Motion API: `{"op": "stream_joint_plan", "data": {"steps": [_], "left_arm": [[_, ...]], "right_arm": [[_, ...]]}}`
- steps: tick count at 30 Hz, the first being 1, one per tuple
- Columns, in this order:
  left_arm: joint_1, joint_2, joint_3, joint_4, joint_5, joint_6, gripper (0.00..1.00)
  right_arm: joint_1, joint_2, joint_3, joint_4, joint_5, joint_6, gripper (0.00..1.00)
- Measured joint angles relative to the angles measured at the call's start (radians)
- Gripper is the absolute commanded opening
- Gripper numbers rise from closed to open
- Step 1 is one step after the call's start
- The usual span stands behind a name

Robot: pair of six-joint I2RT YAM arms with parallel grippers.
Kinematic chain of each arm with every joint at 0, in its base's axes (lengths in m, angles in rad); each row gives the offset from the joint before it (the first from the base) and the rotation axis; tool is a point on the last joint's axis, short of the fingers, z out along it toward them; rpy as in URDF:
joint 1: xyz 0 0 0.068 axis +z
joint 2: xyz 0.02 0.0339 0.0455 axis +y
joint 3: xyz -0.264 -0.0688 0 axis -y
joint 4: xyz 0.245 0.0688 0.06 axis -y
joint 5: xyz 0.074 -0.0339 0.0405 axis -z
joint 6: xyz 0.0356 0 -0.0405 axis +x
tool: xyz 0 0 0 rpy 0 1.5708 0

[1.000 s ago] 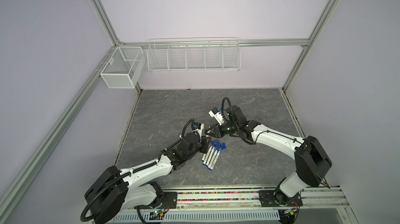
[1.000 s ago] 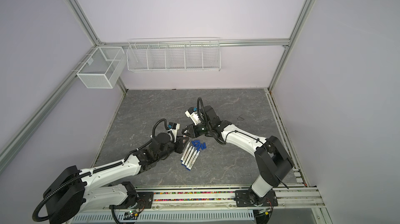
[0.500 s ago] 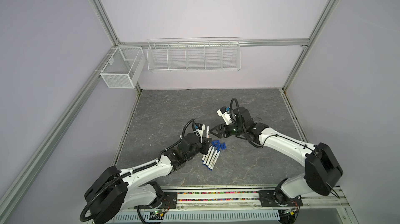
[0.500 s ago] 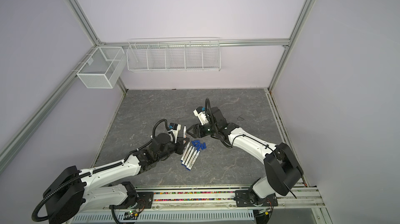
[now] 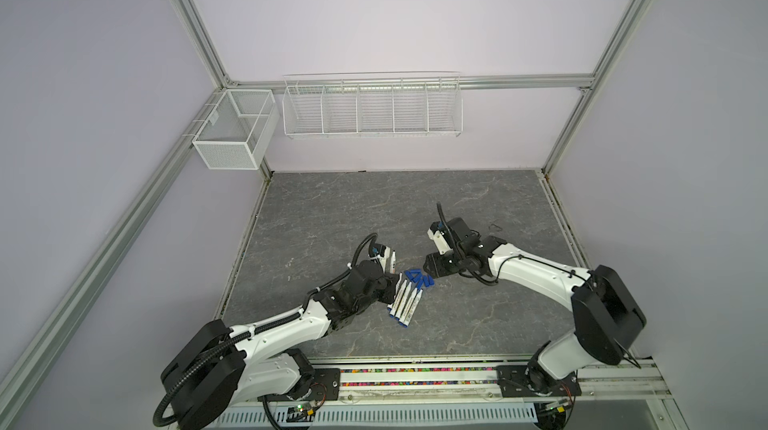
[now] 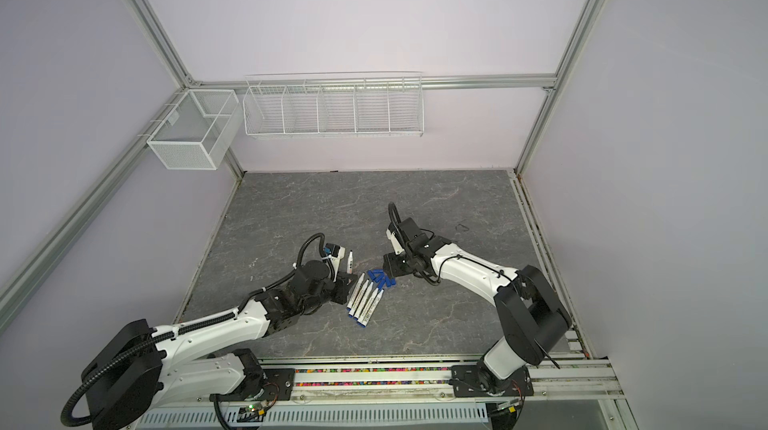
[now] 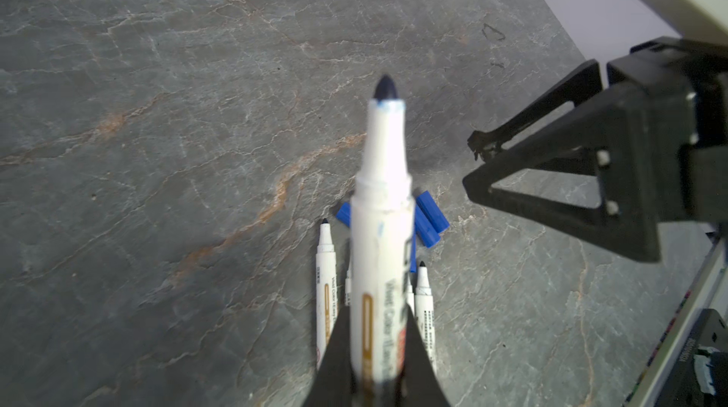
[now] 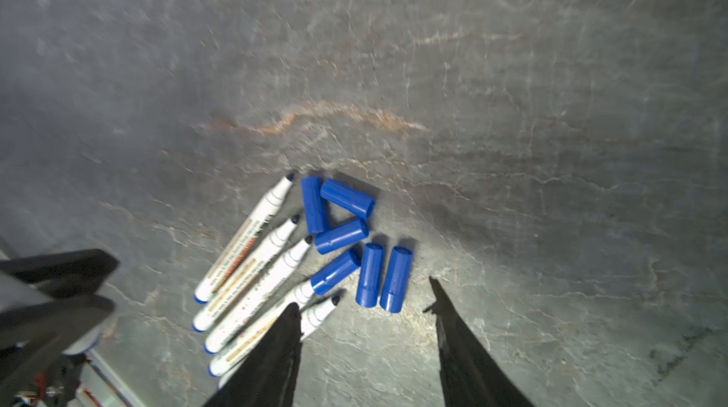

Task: Insert the pens into the pen caps
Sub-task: 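Lift the white marker upright with the left gripper while the right gripper withdraws, then grasp a blue cap with the right gripper and lift it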

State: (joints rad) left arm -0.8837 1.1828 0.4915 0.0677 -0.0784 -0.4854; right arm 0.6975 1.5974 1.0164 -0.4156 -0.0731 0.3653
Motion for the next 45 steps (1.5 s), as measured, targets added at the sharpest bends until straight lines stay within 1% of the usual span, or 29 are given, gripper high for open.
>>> {"op": "stream_joint_plan", "data": {"steps": [6,14,22,28,45], "left_arm": [[0.0,0.037,0.013,-0.046,-0.029,0.0,0.0],[-0.008,0.056,0.031,-0.061,-0.041,0.0,0.0],[-0.014,0.065,0.036,-0.072,-0.049,0.0,0.0],[-0.018,0.076,0.044,-0.083,-0.05,0.0,0.0],[-0.021,0.102,0.057,-0.096,-0.049,0.0,0.0]], "right_arm": [[0.02,0.072,0.062,-0.079,0.049,-0.002,0.45],[0.02,0.129,0.1,-0.113,0.077,0.0,0.37],[0.028,0.176,0.121,-0.128,0.08,0.001,0.36],[0.031,0.187,0.127,-0.138,0.096,0.001,0.33],[0.037,0.24,0.156,-0.153,0.127,0.001,0.3]]}}
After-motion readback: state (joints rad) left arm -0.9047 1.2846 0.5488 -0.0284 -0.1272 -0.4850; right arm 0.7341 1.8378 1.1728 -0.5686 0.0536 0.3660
